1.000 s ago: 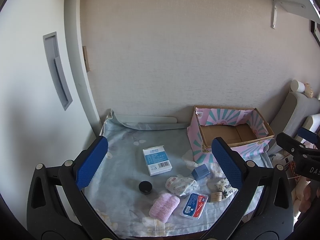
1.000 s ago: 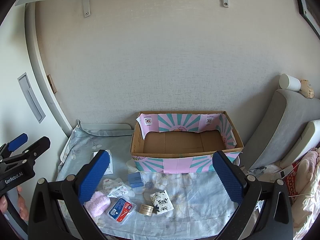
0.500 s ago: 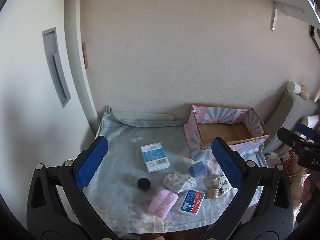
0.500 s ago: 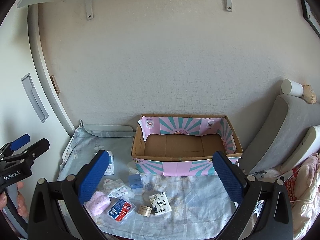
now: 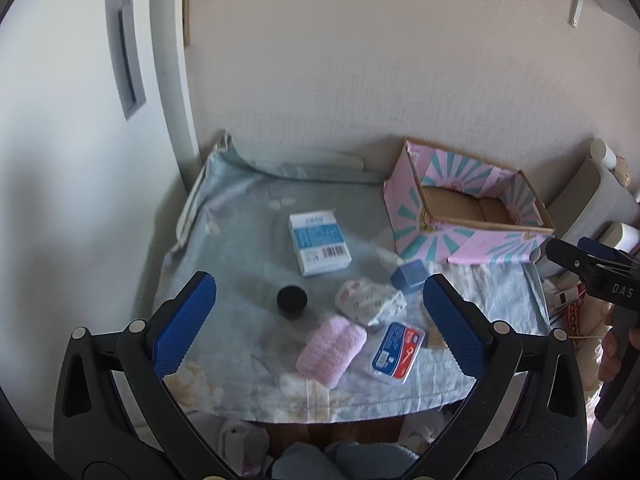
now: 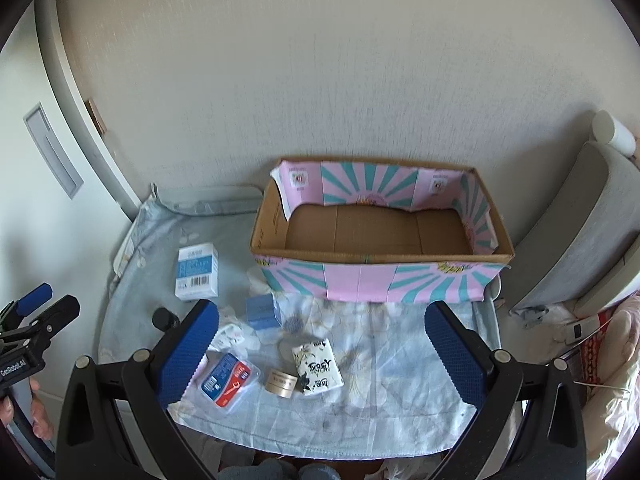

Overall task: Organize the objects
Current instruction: 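Grasp the pink fuzzy towel roll with the left tool while the right tool grasps the white tissue pack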

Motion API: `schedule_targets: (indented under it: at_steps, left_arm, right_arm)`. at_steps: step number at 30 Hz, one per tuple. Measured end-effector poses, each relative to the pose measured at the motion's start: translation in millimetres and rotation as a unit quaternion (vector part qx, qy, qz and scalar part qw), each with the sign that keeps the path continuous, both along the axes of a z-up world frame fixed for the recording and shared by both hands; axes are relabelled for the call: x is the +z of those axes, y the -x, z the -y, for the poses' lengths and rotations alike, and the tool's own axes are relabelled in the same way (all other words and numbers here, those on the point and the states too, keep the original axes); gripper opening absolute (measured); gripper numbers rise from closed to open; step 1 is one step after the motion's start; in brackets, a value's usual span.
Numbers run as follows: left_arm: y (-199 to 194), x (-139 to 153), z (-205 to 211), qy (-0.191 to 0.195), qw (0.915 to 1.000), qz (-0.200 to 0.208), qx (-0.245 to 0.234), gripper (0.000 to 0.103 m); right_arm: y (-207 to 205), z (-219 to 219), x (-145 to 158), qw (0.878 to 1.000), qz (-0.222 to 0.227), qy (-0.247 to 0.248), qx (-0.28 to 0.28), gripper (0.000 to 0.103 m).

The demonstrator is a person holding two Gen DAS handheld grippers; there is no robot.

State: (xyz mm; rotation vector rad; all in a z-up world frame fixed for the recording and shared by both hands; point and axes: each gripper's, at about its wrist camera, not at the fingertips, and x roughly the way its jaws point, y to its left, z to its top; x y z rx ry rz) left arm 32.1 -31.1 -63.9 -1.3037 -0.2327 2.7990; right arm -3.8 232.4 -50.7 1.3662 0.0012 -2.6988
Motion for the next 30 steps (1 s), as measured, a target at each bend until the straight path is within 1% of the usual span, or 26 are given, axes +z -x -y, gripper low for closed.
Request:
schedule_targets:
  at_steps: [5,7,9,12,15,18,20,24,25,27,30]
  left_arm:
    - [-3,-36,-6,-0.005,0.9996,0.026,-0.001,0.103]
    - [-5,-49,-9,-0.006,0.9994,0.034,-0.003,0.103]
    - [-6,-62,-13,-0.008,0.9991,0.041,-0.006,0.103]
    - [-7,-78,-17,-0.007,0.9987,0.049,-0.01,0.103]
    - [-5,-91,-21,-0.01,0.9983,0.057,-0.012,0.103]
    - [-1,-105,-22,-0.017,0.9978,0.063,-0.011,0.103]
    - [3,-113,-24,-0.018,0.9975,0.067,-0.011,0.099]
    - [9,-129,-27,-0.019,0.997,0.073,-0.014,0.095]
    - [10,-132,-28,-0.018,0.9969,0.075,-0.015,0.092]
    - [13,-138,-29,-0.016,0.9967,0.078,-0.015,0.091]
    - [16,-144,-30,-0.017,0.9965,0.081,-0.013,0.086]
  right_arm:
    - [7,0,-33,0.999,0.031,-0.008,0.018,0.102]
    - [10,0,-47,0.999,0.045,-0.009,0.025,0.099]
    - [13,-1,-61,0.998,0.057,-0.011,0.029,0.099]
    - [15,-1,-78,0.996,0.074,-0.015,0.038,0.099]
    - [16,0,-95,0.995,0.09,-0.016,0.049,0.095]
    - [19,5,-112,0.992,0.105,-0.028,0.061,0.093]
    - [22,6,-122,0.991,0.113,-0.032,0.068,0.09]
    - [26,10,-139,0.988,0.129,-0.035,0.077,0.081]
    - [27,10,-142,0.988,0.131,-0.035,0.079,0.079]
    - [30,11,-149,0.987,0.137,-0.035,0.082,0.076]
    - [33,12,-156,0.985,0.143,-0.036,0.086,0.074]
